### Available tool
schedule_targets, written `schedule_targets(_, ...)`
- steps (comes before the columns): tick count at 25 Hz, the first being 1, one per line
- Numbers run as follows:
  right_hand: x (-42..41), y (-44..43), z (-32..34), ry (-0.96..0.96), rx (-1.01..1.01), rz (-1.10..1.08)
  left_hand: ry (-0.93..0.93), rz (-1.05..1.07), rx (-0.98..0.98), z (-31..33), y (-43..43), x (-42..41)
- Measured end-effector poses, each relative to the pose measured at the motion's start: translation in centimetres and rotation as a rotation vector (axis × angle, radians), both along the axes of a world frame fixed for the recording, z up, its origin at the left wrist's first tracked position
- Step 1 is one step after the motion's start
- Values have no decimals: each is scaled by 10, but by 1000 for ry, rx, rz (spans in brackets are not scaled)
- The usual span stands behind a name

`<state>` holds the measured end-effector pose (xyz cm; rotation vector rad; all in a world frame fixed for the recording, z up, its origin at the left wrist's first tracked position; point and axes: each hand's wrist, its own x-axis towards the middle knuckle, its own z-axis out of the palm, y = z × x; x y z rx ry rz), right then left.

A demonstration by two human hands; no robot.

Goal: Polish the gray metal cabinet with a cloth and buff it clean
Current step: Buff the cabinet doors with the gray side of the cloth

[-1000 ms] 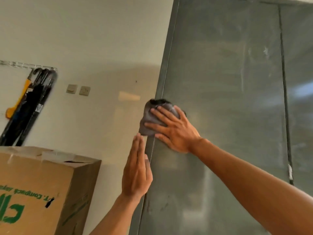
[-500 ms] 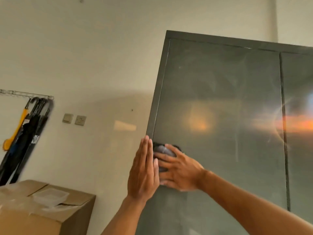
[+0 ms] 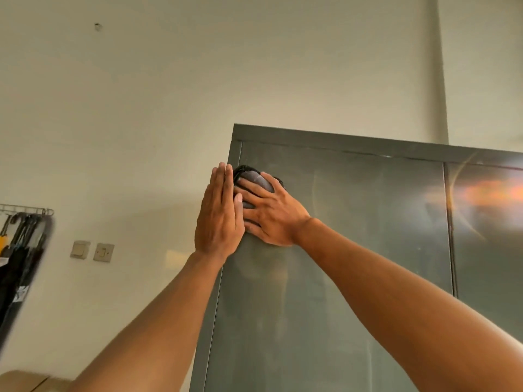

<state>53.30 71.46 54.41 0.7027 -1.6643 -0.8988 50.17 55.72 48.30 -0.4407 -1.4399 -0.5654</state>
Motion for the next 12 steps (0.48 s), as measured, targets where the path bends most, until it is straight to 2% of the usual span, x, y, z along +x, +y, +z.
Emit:
schedule_targets(5, -1, 1, 61, 5, -204, 14, -15, -45, -23, 35, -1, -4)
schedule_targets(9, 1, -2, 61, 28, -237, 16, -19, -2, 3, 32, 2, -10)
schedule_targets(12, 1, 4, 55, 132, -529, 57, -20, 6, -15, 26, 11, -12)
